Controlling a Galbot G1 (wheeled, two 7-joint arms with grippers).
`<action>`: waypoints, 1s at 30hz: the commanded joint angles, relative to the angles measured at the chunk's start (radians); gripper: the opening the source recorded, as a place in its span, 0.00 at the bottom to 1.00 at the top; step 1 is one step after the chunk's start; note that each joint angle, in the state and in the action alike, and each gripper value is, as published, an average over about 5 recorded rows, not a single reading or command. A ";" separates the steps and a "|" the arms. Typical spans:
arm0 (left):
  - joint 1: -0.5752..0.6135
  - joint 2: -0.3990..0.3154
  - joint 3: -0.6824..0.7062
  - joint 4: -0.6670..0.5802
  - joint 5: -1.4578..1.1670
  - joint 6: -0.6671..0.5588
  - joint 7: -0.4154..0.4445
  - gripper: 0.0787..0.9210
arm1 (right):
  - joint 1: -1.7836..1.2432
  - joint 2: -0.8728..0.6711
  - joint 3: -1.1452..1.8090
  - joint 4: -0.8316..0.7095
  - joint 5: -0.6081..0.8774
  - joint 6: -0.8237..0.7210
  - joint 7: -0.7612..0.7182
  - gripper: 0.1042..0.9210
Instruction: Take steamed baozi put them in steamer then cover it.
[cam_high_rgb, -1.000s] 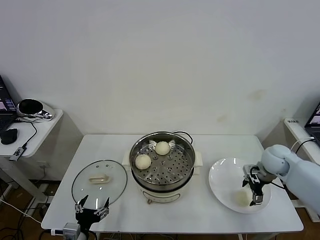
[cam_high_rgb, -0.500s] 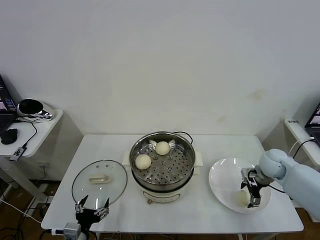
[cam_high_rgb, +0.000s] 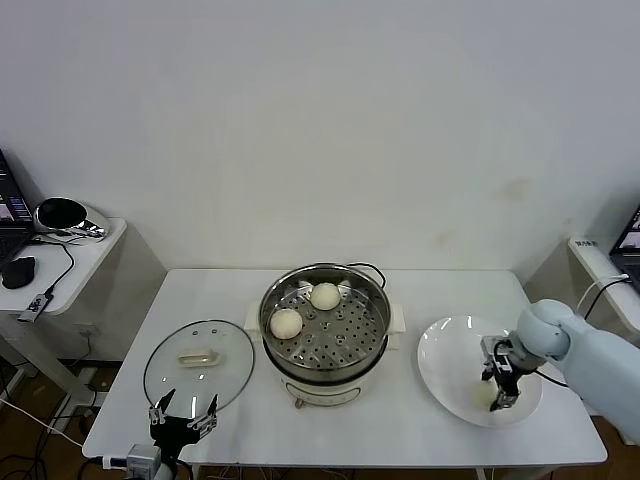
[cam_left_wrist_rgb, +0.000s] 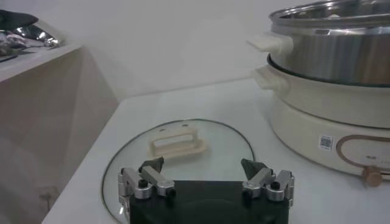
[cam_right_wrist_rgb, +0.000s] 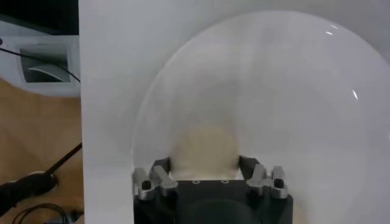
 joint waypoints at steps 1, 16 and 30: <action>-0.001 0.001 0.001 -0.001 0.002 -0.001 0.000 0.88 | 0.068 -0.026 -0.011 0.016 0.047 -0.007 -0.007 0.57; -0.023 0.004 -0.002 0.008 0.008 -0.001 -0.027 0.88 | 0.816 0.179 -0.424 -0.016 0.400 -0.036 -0.135 0.55; -0.013 -0.007 -0.024 -0.024 0.005 0.002 -0.045 0.88 | 0.956 0.574 -0.599 -0.242 0.469 0.817 -0.118 0.61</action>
